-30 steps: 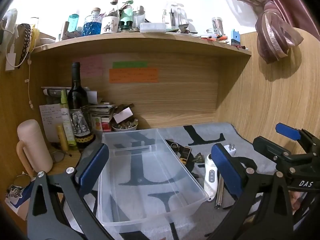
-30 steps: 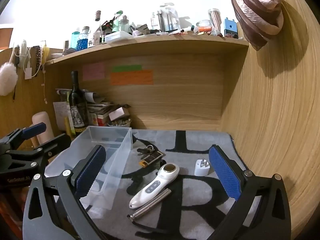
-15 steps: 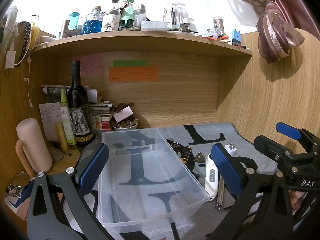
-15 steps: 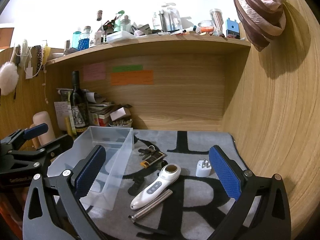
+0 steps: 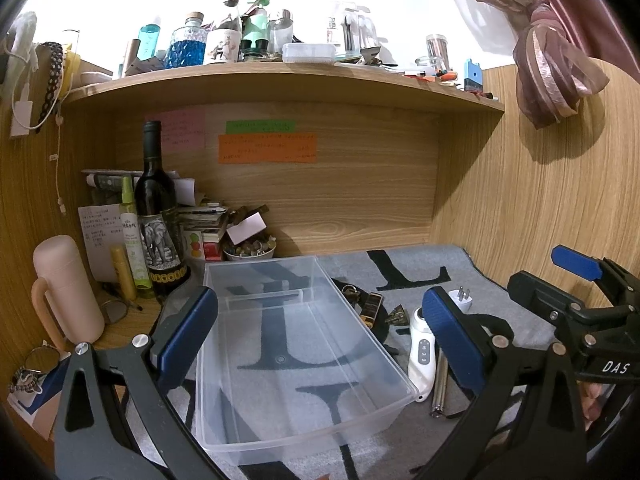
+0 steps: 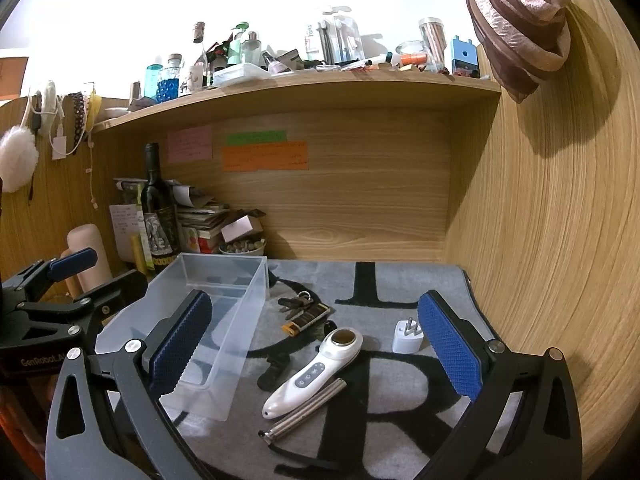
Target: Organize rigid objects
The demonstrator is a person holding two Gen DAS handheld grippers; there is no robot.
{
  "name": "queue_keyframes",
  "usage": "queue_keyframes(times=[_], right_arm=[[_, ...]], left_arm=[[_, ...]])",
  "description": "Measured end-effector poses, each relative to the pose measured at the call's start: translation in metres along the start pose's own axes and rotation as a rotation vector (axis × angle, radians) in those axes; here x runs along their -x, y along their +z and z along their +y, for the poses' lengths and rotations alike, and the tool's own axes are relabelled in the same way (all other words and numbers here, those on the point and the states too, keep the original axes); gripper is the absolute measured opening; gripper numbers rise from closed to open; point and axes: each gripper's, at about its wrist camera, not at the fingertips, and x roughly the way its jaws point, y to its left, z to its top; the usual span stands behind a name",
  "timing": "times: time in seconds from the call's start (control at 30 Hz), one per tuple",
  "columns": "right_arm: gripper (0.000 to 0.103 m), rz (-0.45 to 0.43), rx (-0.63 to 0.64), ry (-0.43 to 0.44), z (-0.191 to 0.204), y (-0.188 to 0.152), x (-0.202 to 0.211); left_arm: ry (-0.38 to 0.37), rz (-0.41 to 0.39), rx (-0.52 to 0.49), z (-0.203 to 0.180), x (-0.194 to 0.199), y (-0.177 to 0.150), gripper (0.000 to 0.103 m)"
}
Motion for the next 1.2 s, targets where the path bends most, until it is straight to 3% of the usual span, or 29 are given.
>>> queue_keyframes(times=[1.2], right_arm=[[0.103,0.000,0.003,-0.001,0.0025,0.0002,0.0006]], left_arm=[[0.005,-0.007,-0.004,-0.0044,0.0035,-0.0002,0.103]])
